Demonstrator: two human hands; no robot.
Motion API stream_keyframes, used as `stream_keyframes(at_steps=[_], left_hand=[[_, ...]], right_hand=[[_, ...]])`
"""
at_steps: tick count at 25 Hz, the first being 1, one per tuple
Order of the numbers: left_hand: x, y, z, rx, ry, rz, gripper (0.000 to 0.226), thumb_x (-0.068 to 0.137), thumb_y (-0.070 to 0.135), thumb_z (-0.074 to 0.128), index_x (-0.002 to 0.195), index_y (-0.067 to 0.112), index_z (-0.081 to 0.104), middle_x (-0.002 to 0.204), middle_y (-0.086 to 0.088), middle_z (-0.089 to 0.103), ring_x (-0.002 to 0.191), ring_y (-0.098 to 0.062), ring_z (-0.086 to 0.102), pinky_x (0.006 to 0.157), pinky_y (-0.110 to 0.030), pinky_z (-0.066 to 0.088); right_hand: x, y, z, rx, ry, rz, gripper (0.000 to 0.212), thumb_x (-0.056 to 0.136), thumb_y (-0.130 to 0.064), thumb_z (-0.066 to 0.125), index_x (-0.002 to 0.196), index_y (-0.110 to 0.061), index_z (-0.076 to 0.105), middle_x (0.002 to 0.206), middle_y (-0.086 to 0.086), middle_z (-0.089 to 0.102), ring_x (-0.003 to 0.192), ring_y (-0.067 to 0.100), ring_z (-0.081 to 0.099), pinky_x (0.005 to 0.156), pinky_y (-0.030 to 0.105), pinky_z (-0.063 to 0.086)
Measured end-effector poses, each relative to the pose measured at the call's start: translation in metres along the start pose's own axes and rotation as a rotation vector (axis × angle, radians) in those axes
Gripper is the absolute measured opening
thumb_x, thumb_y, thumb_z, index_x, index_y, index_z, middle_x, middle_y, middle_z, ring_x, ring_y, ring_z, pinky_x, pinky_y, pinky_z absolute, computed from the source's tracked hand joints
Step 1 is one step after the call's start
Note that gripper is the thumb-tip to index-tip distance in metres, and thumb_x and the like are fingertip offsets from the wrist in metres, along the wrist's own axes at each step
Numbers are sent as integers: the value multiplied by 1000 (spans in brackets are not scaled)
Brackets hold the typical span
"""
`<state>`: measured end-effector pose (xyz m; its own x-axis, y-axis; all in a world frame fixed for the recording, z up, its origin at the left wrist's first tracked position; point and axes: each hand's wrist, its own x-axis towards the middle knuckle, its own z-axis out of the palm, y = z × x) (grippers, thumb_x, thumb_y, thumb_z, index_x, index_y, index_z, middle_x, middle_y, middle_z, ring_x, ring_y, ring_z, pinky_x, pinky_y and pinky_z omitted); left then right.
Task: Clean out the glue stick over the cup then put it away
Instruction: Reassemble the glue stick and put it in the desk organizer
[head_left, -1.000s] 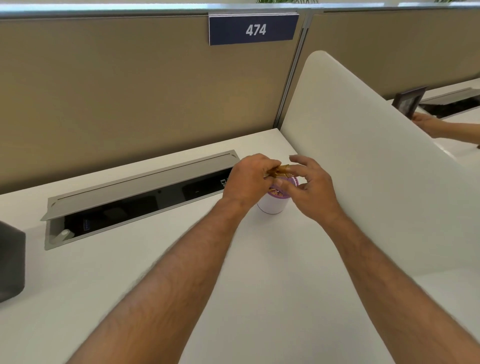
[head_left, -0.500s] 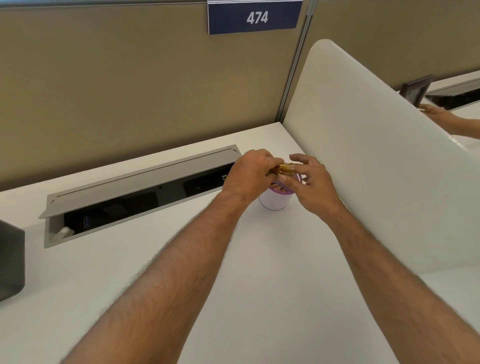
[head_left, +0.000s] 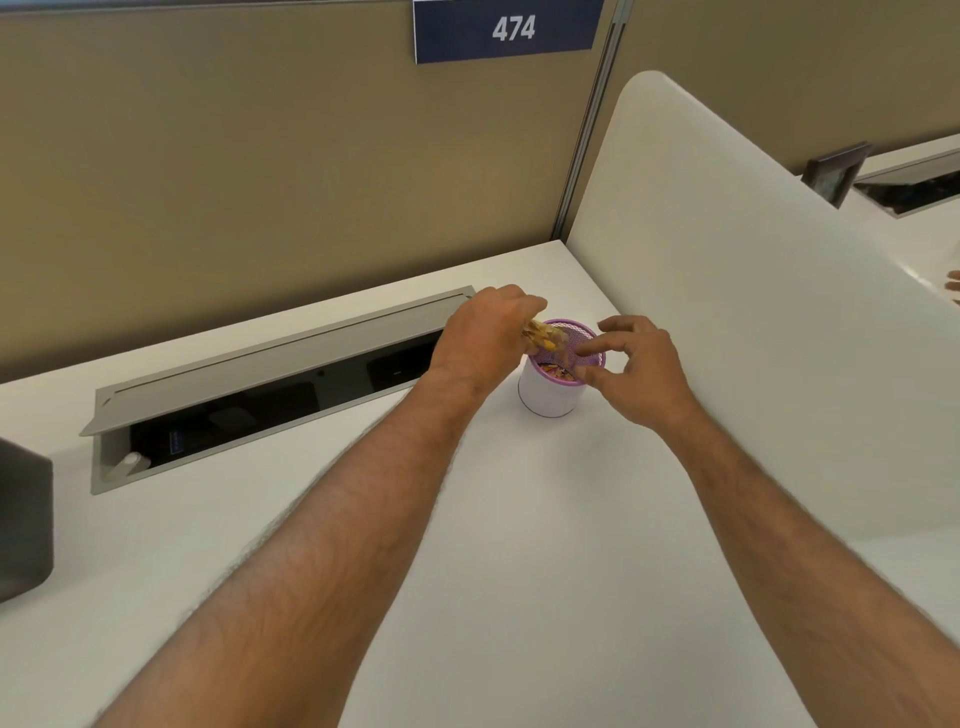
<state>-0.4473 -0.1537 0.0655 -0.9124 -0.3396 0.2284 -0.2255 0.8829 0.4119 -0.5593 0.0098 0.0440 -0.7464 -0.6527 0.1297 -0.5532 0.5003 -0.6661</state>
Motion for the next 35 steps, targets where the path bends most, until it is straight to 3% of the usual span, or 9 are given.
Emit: stream_keyframes(at_steps=[2, 4, 7, 10, 14, 18, 24, 32, 35], left_hand=[[2, 3, 0, -52, -16, -15, 54, 80, 13, 80, 129, 11, 58, 110, -14, 70, 100, -31, 59, 82, -44, 53], [1, 6, 2, -132, -3, -14, 66, 76, 9, 83, 134, 14, 52, 108, -12, 71, 97, -29, 58, 81, -42, 53], [1, 12, 8, -299, 52, -72, 78, 75, 1, 81, 141, 21, 44, 104, -8, 71, 91, -22, 57, 78, -36, 54], [2, 17, 14, -467, 42, -156, 86, 75, 1, 81, 145, 25, 38, 100, -4, 73, 86, -17, 64, 80, -34, 60], [6, 22, 20, -595, -8, -273, 97, 71, 4, 85, 148, 30, 32, 95, 4, 71, 89, -13, 66, 82, -32, 57], [6, 23, 22, -625, -17, -290, 99, 69, -1, 83, 148, 30, 32, 92, 3, 73, 89, -14, 67, 86, -37, 59], [6, 21, 20, -625, -3, -289, 95, 72, 1, 83, 148, 29, 32, 95, 2, 73, 87, -14, 68, 86, -40, 59], [0, 21, 16, -675, 87, -291, 80, 72, 2, 84, 140, 22, 47, 97, -5, 74, 78, -14, 64, 83, -42, 61], [-5, 20, 11, -689, 170, -317, 70, 69, 8, 88, 131, 21, 58, 99, -6, 73, 84, -17, 67, 80, -36, 61]], right_hand=[[1, -2, 2, -100, 39, -86, 17, 76, -17, 82, 93, -16, 80, 105, 11, 69, 97, 25, 64, 85, 39, 52], [3, -5, 3, -122, 103, -139, 11, 77, -19, 81, 87, -15, 80, 88, 8, 74, 83, 21, 65, 76, 40, 54], [1, -8, 3, -12, 171, -133, 11, 71, -10, 82, 76, -15, 74, 72, -2, 71, 67, -2, 60, 60, 8, 45], [-5, -9, -1, -9, 209, -251, 21, 74, -1, 72, 90, -15, 73, 84, 1, 74, 69, 3, 58, 59, 13, 47], [-13, -11, -5, -128, 275, -421, 63, 71, 5, 55, 131, -14, 59, 114, 7, 69, 94, 25, 58, 75, 29, 51], [-19, -13, -5, -299, 205, -476, 63, 76, -4, 36, 134, -11, 56, 132, 15, 59, 114, 34, 52, 87, 40, 54], [-22, -15, -3, -348, 199, -484, 65, 79, -14, 25, 140, -9, 50, 134, 19, 55, 118, 36, 51, 94, 45, 50], [-20, -10, 3, -127, 231, -363, 68, 75, 7, 56, 139, -11, 49, 133, 13, 56, 118, 29, 51, 95, 37, 49], [-20, -18, 5, 83, 244, -210, 59, 75, -6, 78, 129, -14, 56, 124, 3, 62, 106, 16, 59, 83, 24, 54]])
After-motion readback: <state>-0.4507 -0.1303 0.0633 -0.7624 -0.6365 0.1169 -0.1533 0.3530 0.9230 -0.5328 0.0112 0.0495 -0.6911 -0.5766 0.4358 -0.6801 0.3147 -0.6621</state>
